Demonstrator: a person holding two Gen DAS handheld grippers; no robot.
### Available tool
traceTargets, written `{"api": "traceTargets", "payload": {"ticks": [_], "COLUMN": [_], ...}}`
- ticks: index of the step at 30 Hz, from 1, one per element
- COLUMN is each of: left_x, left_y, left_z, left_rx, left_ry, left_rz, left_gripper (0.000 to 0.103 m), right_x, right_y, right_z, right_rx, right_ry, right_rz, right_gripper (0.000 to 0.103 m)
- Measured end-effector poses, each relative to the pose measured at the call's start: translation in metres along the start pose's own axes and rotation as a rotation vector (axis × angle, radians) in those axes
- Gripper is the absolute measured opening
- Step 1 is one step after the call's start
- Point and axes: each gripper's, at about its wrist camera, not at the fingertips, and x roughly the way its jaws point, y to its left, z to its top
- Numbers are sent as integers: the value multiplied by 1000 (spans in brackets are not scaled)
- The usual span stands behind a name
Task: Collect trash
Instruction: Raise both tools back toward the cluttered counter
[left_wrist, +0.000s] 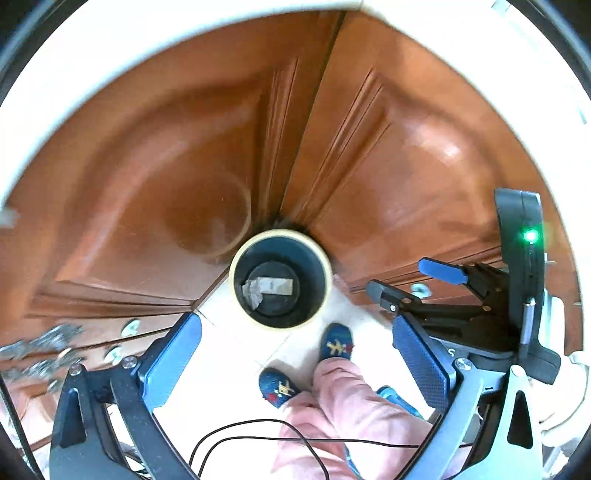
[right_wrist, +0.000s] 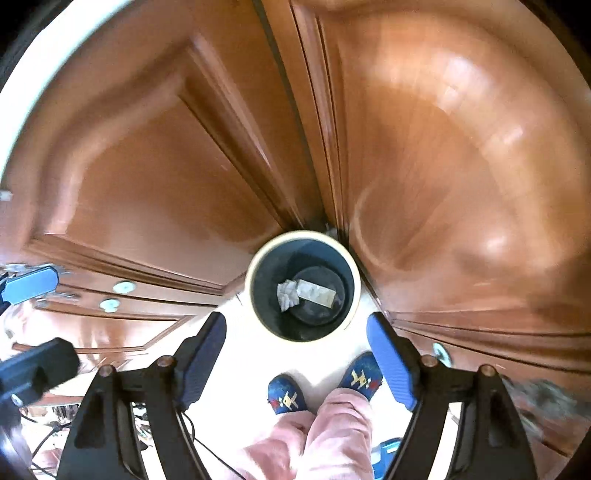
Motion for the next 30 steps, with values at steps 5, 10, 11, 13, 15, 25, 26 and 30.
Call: {"api": "traceTargets", "payload": {"ticks": [5,10,11,13,15,25,26,30], "left_x": [-81,-164,-178,-201,-226,-301,-302,-285], "left_y": [-7,-6,-5,-5,-5,2,4,19], "left_z": [5,20,23,29,36,77,84,106], "left_rx": [10,-7,-13,-17,-13,16,10,-24], "left_ry": [-99,-243,-271,-322,-395,-576,-585,-598], "left_rz": [-43,-76,-81,-76,-56,27,42,97], "left_gripper": [102,102,102,102,102,102,102,102], "right_x": [-81,-155,-169,-193,-217,-274,-275,-271], "right_y": [16,36,39,48,57,91,95,108], "right_z": [1,10,13,19,27,81,89,126], "right_rx": [-42,-99,-110,-131,-147,-221,-231,-262], "right_ry": [-79,-197,-225,-290,-350,-502,-505,-508], "right_rz": [6,-13,-19,-30,-29,4,6,31], "right_gripper": [79,79,79,79,79,79,79,79]}}
